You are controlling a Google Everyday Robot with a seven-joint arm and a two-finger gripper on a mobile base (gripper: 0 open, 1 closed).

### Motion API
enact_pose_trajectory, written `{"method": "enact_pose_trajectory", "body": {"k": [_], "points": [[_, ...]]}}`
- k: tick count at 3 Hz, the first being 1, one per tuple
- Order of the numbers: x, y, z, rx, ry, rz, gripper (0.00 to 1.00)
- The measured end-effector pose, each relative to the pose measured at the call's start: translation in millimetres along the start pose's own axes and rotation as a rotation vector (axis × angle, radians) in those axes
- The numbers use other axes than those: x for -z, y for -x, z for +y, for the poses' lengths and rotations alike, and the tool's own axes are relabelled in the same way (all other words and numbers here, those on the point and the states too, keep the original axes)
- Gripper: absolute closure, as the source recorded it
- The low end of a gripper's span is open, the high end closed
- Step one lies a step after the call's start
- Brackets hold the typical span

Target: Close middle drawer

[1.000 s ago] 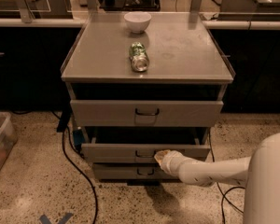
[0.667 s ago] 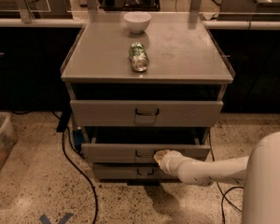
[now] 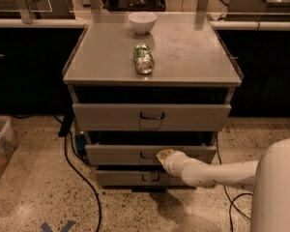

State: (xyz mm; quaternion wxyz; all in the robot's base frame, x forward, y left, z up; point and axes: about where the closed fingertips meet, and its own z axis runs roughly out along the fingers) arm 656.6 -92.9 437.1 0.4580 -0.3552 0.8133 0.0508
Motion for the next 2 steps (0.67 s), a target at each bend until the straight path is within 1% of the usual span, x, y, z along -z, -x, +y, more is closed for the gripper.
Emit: {"method": "enact_pose_trajectory", "body": {"k": [1, 2], "points": [[-21.6, 21.6, -8.1, 0.003, -0.012, -0.039, 1.0], [-21.6, 21.6, -8.1, 0.003, -0.012, -0.039, 1.0]]}}
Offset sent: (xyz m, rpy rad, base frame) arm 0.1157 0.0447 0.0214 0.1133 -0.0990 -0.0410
